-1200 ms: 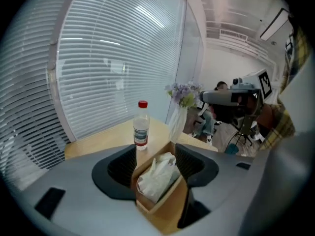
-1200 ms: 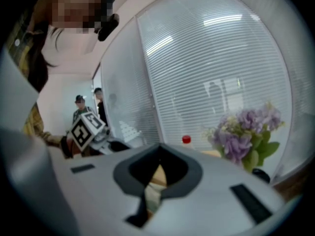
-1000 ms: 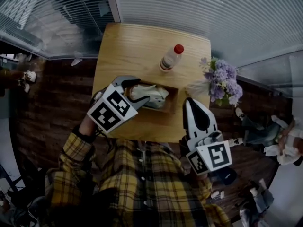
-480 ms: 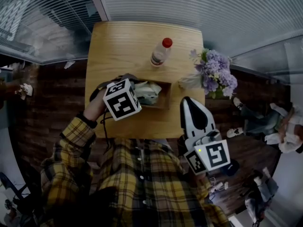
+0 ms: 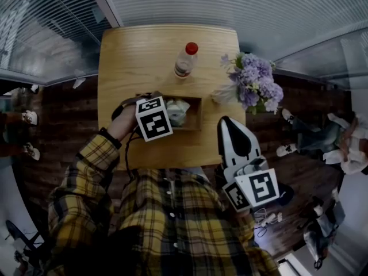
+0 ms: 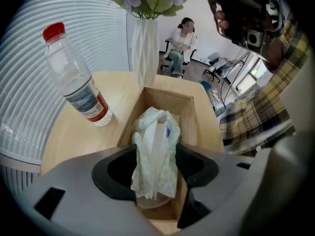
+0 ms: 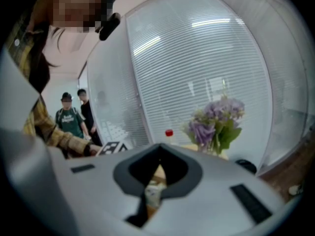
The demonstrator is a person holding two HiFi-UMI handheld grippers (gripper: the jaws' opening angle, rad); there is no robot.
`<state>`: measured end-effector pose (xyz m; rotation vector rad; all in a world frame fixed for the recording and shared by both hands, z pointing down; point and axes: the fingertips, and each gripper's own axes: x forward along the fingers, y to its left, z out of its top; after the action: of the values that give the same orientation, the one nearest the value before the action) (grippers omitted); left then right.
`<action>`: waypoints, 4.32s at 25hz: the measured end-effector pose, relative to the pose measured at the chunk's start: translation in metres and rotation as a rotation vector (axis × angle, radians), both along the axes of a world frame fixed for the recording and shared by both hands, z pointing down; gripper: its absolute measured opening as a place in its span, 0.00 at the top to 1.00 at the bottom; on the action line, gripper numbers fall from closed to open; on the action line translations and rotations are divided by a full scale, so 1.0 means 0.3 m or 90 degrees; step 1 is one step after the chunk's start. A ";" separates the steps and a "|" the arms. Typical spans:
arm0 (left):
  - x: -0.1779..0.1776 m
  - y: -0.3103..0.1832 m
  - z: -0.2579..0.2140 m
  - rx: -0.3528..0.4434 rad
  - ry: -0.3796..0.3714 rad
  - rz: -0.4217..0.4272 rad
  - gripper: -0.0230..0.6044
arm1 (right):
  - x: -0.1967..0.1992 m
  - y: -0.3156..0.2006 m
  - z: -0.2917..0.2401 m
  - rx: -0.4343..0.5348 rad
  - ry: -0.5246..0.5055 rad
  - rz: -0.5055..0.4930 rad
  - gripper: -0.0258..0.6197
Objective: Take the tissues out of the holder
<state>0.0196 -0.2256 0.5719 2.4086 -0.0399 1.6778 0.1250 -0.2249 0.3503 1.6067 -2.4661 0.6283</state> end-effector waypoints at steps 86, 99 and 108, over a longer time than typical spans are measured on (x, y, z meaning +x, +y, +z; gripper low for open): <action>-0.111 -0.090 -0.969 0.312 0.647 -0.542 0.91 | -0.155 -0.091 -0.085 0.066 -0.023 -0.140 0.94; -0.151 -0.070 -0.953 0.259 0.707 -0.615 0.91 | -0.185 -0.083 -0.078 0.059 -0.017 -0.167 0.94; -0.166 -0.076 -0.942 0.262 0.692 -0.618 0.91 | -0.193 -0.085 -0.069 0.056 -0.011 -0.181 0.94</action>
<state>-0.0302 -0.2486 0.2893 2.5059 -1.2008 -0.1040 0.0671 -0.2505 0.3296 1.2450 -2.6982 0.4993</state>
